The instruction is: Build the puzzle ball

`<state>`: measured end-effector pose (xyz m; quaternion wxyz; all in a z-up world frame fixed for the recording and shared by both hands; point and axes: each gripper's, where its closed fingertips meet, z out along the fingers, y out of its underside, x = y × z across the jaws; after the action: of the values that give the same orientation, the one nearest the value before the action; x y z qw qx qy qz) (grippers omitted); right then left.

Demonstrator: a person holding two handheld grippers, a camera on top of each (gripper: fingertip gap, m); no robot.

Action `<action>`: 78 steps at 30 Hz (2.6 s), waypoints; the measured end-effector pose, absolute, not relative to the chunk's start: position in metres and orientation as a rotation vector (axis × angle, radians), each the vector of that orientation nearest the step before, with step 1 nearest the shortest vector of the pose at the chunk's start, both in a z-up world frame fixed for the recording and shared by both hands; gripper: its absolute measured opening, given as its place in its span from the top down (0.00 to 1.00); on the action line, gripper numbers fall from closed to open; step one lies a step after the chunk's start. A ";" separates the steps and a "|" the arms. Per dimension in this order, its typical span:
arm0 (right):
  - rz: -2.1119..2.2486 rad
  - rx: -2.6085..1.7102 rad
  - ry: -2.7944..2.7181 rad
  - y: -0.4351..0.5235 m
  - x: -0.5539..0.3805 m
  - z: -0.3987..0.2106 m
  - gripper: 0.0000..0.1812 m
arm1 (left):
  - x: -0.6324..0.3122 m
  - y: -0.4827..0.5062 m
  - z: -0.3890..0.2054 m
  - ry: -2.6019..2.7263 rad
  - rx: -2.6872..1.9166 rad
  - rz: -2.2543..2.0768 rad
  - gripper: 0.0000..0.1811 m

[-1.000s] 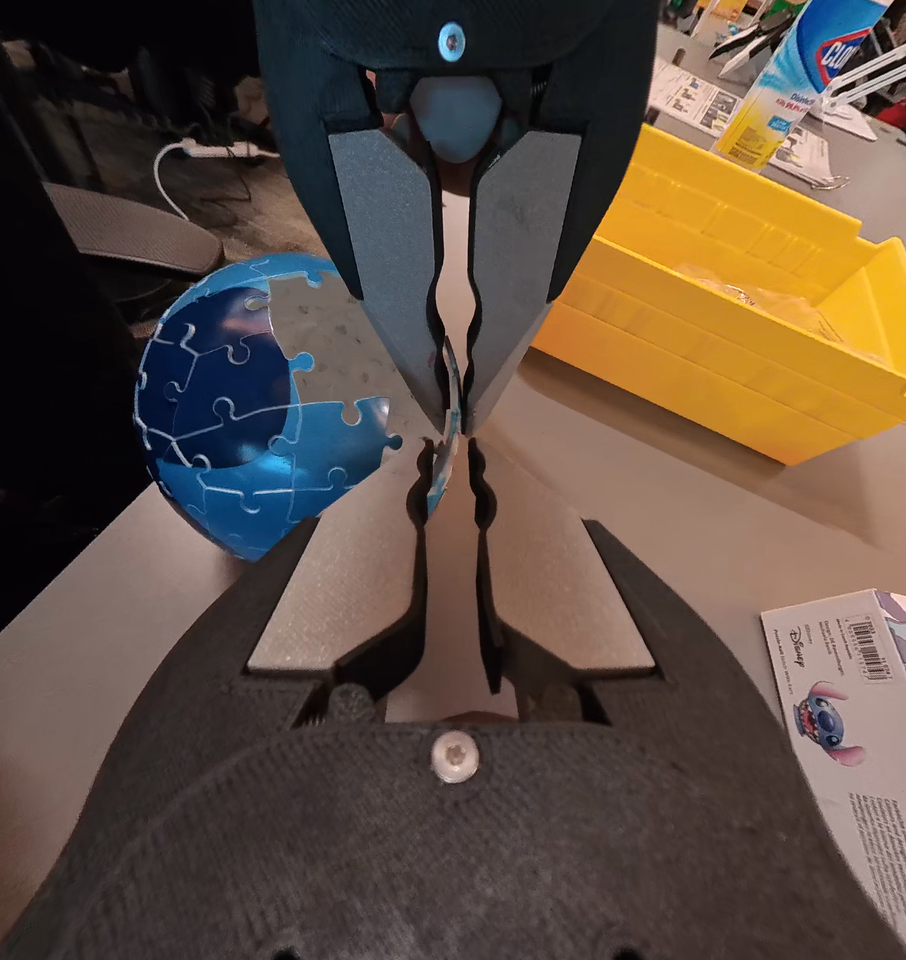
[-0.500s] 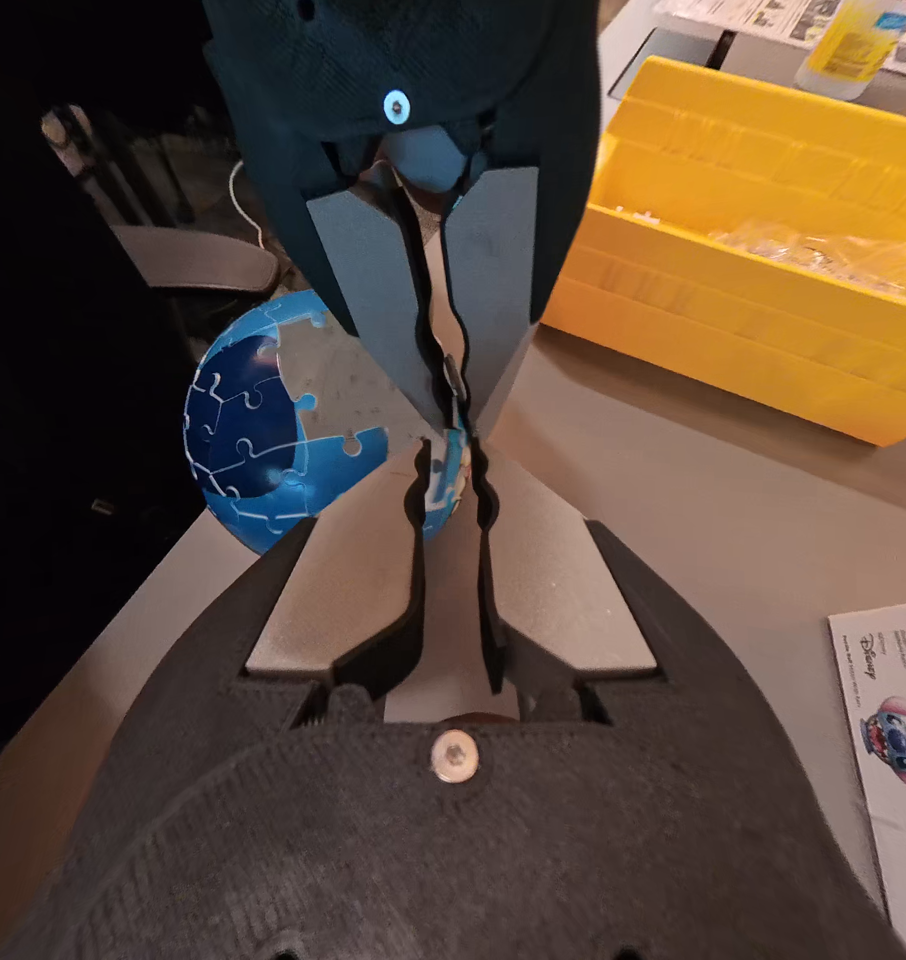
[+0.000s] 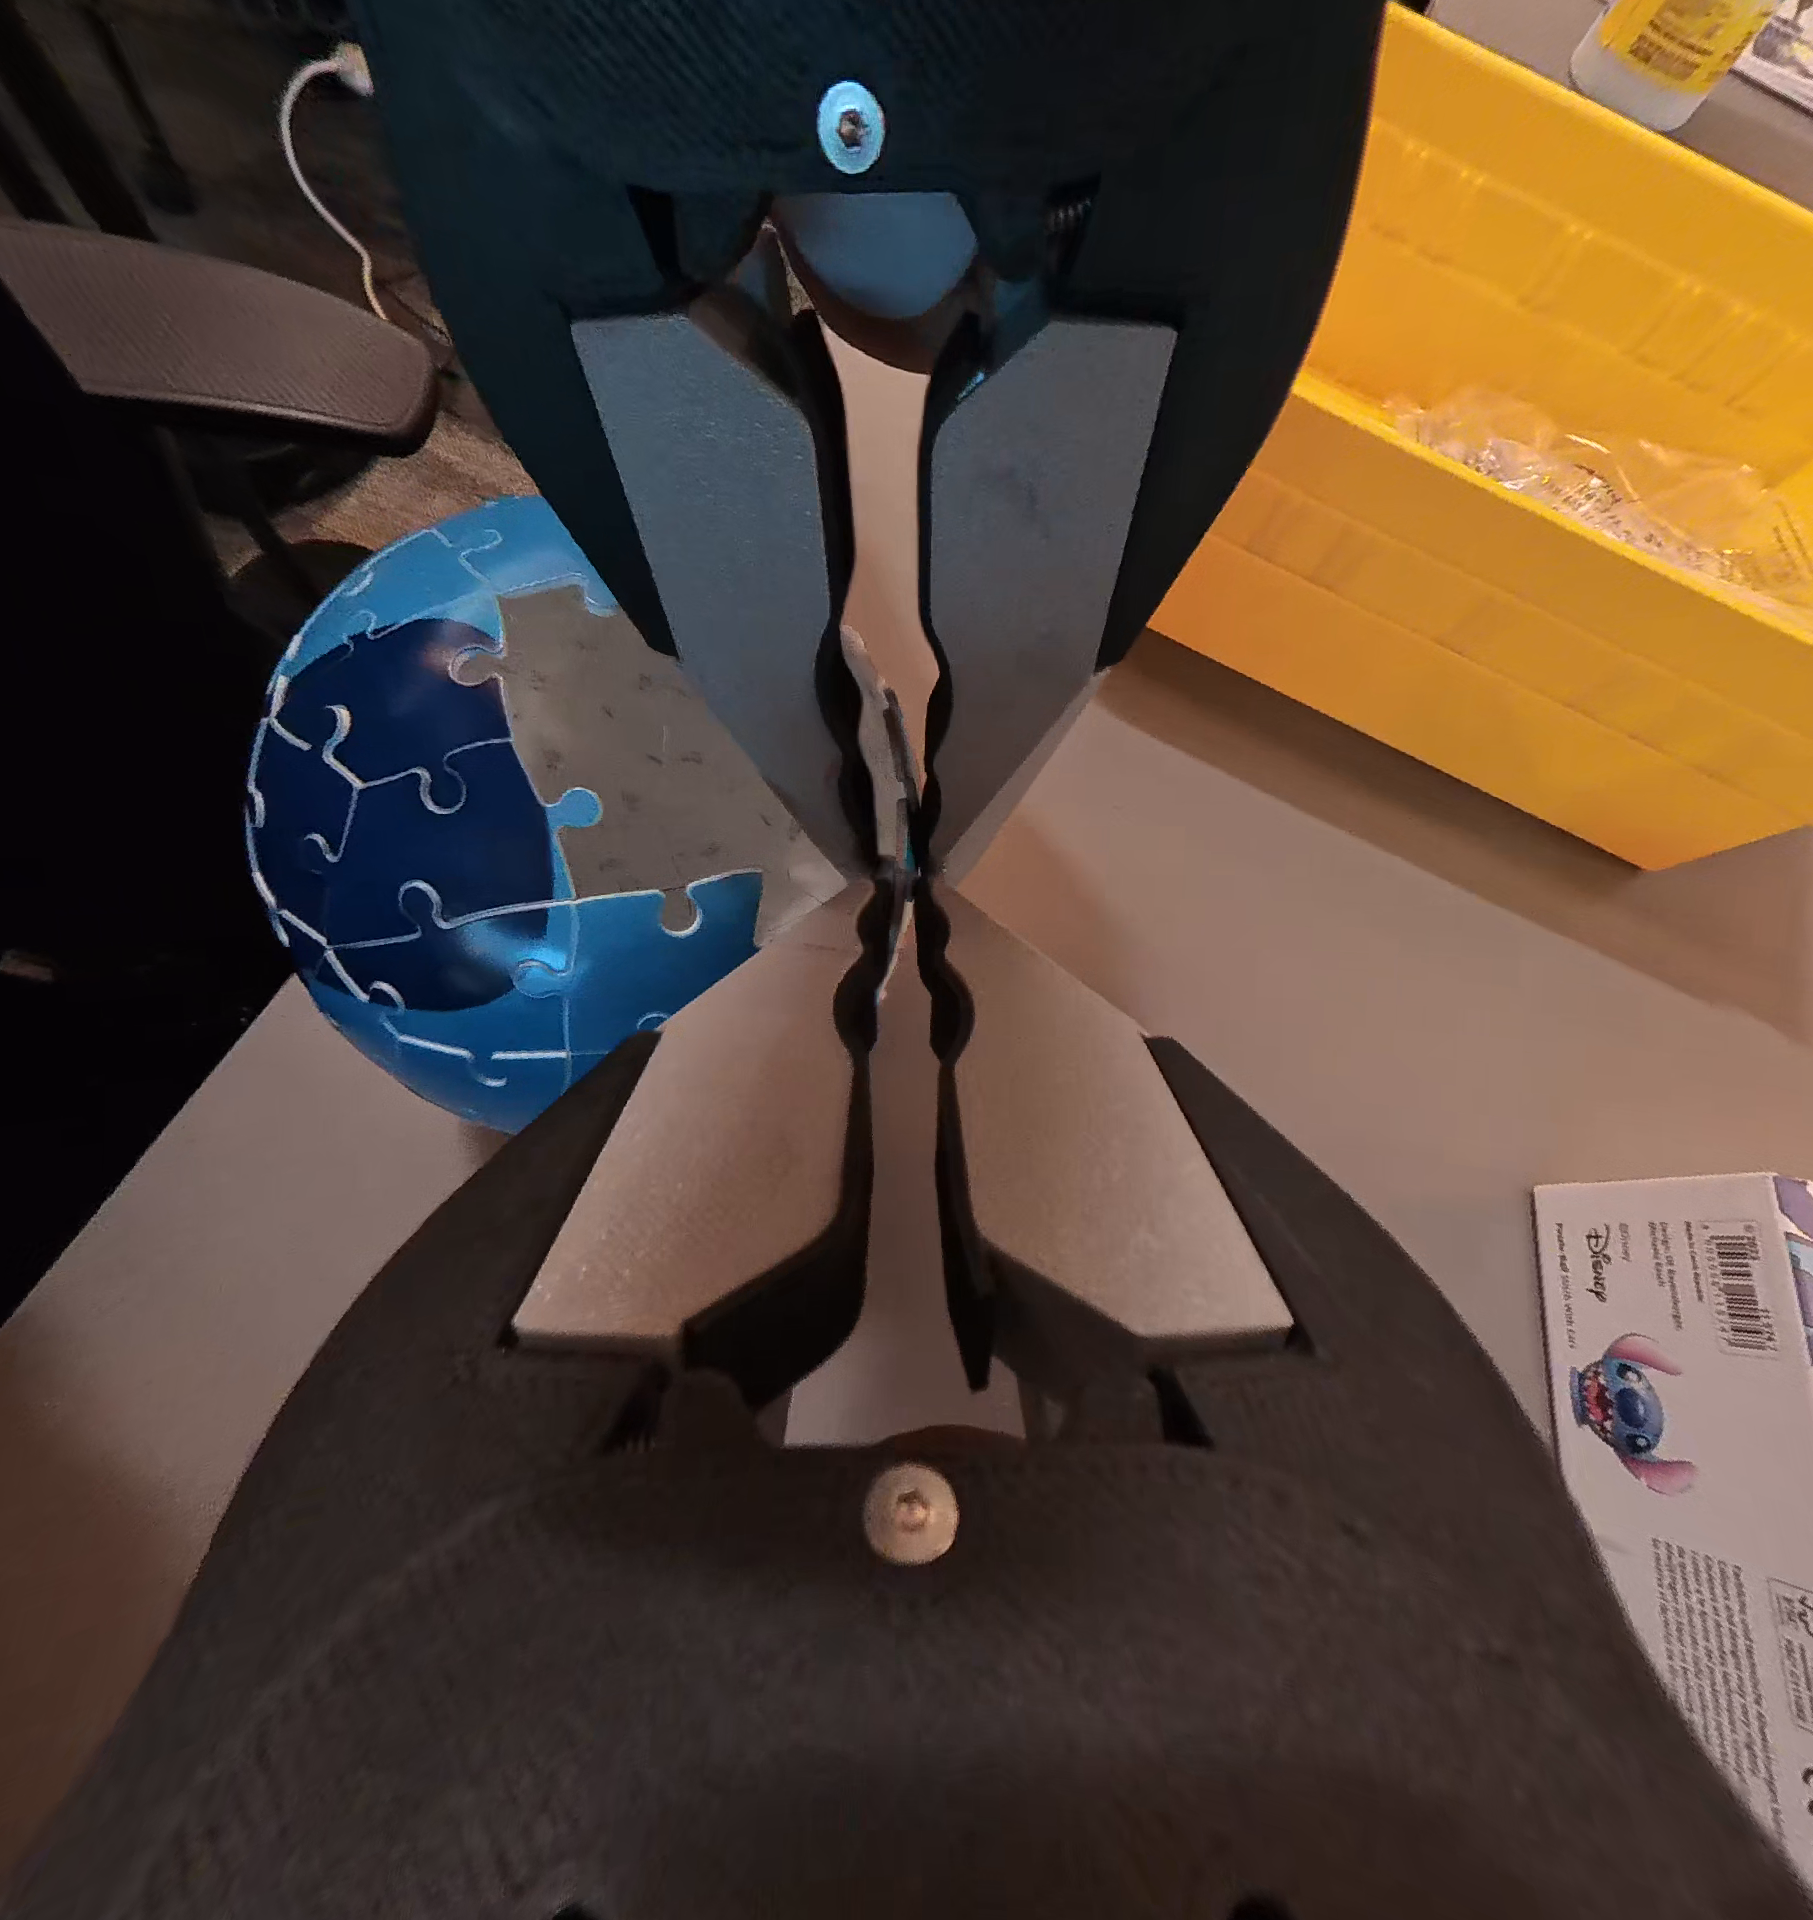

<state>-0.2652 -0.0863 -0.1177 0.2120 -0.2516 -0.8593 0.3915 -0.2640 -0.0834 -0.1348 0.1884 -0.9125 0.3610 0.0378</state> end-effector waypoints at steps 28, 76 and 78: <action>1.115 -0.747 -2.379 -0.085 -0.263 -0.121 0.98 | -0.267 -0.082 -0.143 1.019 -2.568 0.113 0.99; 0.981 -0.621 -2.378 -0.085 -0.264 -0.121 0.99 | -0.266 -0.083 -0.142 1.036 -2.581 0.091 0.98; 0.974 -0.644 -2.382 -0.086 -0.265 -0.121 1.00 | -0.266 -0.084 -0.142 1.036 -2.582 0.101 0.98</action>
<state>-0.2645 -0.0858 -0.1213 0.2420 -0.2355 -0.8713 0.3563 -0.2658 -0.0839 -0.1419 0.1778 -0.9127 0.3661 0.0357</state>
